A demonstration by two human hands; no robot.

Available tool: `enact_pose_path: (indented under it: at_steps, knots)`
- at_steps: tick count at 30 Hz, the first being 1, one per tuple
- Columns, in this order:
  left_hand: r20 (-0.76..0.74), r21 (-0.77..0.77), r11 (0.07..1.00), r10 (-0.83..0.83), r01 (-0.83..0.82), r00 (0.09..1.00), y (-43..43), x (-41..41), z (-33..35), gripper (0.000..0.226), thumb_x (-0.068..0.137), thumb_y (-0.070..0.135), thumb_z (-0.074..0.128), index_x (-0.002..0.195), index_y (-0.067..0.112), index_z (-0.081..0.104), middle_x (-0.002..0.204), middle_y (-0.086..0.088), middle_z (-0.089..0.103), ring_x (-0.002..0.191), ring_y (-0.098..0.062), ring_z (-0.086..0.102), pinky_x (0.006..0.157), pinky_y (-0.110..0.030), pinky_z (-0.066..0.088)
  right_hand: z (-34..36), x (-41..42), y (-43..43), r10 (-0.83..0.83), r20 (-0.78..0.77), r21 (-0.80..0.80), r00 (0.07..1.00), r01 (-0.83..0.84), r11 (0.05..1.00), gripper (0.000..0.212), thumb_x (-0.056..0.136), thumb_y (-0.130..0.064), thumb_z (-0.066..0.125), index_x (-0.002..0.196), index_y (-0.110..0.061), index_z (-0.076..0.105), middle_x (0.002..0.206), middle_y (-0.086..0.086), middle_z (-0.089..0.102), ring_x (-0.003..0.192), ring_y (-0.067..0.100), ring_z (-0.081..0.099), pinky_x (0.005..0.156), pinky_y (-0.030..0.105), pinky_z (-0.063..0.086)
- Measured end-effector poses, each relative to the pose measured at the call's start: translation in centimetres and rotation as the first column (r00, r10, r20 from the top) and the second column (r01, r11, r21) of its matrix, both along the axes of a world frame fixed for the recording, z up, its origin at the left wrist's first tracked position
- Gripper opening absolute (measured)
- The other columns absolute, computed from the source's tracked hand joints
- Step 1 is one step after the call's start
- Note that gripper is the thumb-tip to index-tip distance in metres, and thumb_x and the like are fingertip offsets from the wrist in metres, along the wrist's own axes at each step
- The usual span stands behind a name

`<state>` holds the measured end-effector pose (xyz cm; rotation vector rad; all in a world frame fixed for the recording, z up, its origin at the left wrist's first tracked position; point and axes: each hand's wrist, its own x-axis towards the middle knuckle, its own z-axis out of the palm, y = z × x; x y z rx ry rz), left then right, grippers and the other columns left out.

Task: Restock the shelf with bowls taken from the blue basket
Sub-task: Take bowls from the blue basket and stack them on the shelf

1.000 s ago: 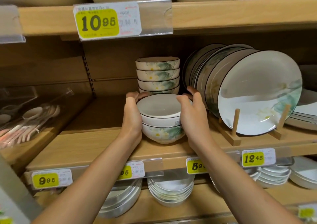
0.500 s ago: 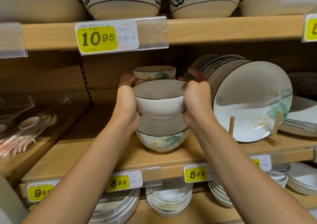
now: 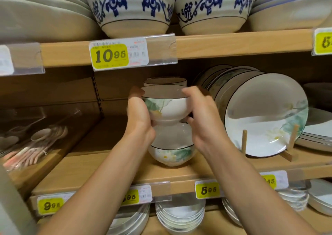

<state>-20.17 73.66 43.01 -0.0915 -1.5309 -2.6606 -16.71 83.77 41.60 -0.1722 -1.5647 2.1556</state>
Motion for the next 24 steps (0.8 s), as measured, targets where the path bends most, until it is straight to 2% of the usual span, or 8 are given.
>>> enact_pose_path:
  at_steps: [2, 5, 7, 9, 12, 15, 18, 24]
  knots:
    - [-0.039, -0.092, 0.996, -0.024, 0.021, 0.999, 0.3, 0.5, -0.5, 0.037, 0.089, 0.039, 0.045, 0.111, 0.017, 0.066, 0.101, -0.008, 0.075, 0.087, -0.023, 0.072, 0.077, -0.037, 0.057, -0.1, 0.0, -0.4, -0.034, -0.025, -0.008, 0.999, 0.034, 0.999, 0.026, 0.076, -0.031, 0.06, 0.098, -0.021, 0.049, 0.093, 0.008, 0.063, 0.083, 0.019, 0.066, 0.066, 0.035, 0.057]
    - [-0.154, -0.249, 0.964, -0.13, 0.089, 0.98, -0.4, 0.4, -1.6, 0.037, 0.092, 0.036, 0.04, 0.082, 0.029, 0.075, 0.088, 0.0, 0.077, 0.072, -0.011, 0.072, 0.064, -0.027, 0.053, 1.4, -0.5, 0.8, -0.025, -0.023, -0.199, 0.999, 0.019, 0.98, 0.005, 0.081, -0.011, 0.047, 0.083, -0.012, 0.051, 0.081, 0.011, 0.057, 0.081, 0.028, 0.06, 0.077, 0.042, 0.052]
    - [-0.167, -0.292, 0.95, -0.165, 0.111, 0.972, -1.3, 0.2, -1.6, 0.045, 0.093, 0.042, 0.037, 0.079, 0.03, 0.078, 0.091, 0.0, 0.077, 0.078, -0.011, 0.074, 0.069, -0.029, 0.055, 1.6, -1.0, 1.7, 0.021, 0.007, -0.25, 1.0, -0.018, 0.968, 0.015, 0.081, -0.007, 0.043, 0.085, -0.009, 0.057, 0.09, 0.018, 0.064, 0.088, 0.034, 0.063, 0.089, 0.05, 0.051]
    - [-0.167, -0.344, 0.935, -0.156, 0.091, 0.974, -1.9, 0.0, -1.4, 0.045, 0.091, 0.05, 0.038, 0.088, 0.028, 0.077, 0.098, -0.001, 0.077, 0.086, -0.015, 0.074, 0.071, -0.03, 0.057, 1.3, -1.3, 2.1, 0.048, 0.062, -0.236, 0.997, -0.032, 0.971, 0.029, 0.083, -0.008, 0.04, 0.103, -0.006, 0.061, 0.105, 0.021, 0.067, 0.096, 0.036, 0.066, 0.091, 0.054, 0.052]
    - [-0.163, -0.505, 0.859, 0.003, -0.086, 0.987, -1.9, -0.4, -1.9, 0.06, 0.079, 0.064, 0.034, 0.106, 0.023, 0.068, 0.11, -0.004, 0.071, 0.096, -0.018, 0.067, 0.079, -0.035, 0.053, 0.8, -1.7, 2.6, 0.05, 0.113, -0.152, 0.992, -0.033, 0.988, 0.038, 0.083, -0.007, 0.04, 0.115, -0.004, 0.061, 0.113, 0.022, 0.066, 0.101, 0.037, 0.065, 0.092, 0.051, 0.053]
    - [-0.246, -0.575, 0.791, 0.077, -0.209, 0.966, -1.8, -0.2, -3.2, 0.079, 0.067, 0.073, 0.026, 0.098, 0.014, 0.07, 0.1, -0.007, 0.072, 0.096, -0.024, 0.064, 0.091, -0.047, 0.05, -0.1, -2.0, 3.1, 0.037, 0.155, -0.074, 0.987, -0.026, 0.997, 0.032, 0.086, -0.008, 0.04, 0.107, -0.004, 0.064, 0.106, 0.018, 0.069, 0.096, 0.033, 0.065, 0.087, 0.041, 0.055]
    - [-0.256, -0.561, 0.797, 0.089, -0.223, 0.963, -1.7, -0.3, -4.4, 0.073, 0.071, 0.07, 0.025, 0.091, 0.014, 0.069, 0.093, -0.007, 0.073, 0.093, -0.026, 0.066, 0.086, -0.047, 0.052, -1.1, -2.4, 3.4, 0.045, 0.218, -0.005, 0.975, -0.045, 0.999, 0.024, 0.091, -0.014, 0.041, 0.095, -0.008, 0.064, 0.101, 0.015, 0.068, 0.087, 0.028, 0.063, 0.075, 0.032, 0.051]
    - [-0.264, -0.539, 0.807, 0.11, -0.241, 0.958, -1.0, -0.9, -6.7, 0.064, 0.072, 0.063, 0.027, 0.104, 0.022, 0.064, 0.096, 0.006, 0.066, 0.097, -0.015, 0.06, 0.078, -0.036, 0.045, -2.8, -2.9, 3.8, 0.068, 0.245, 0.007, 0.967, -0.072, 0.997, 0.039, 0.088, -0.018, 0.042, 0.117, -0.006, 0.065, 0.112, 0.017, 0.07, 0.108, 0.035, 0.063, 0.101, 0.045, 0.048]
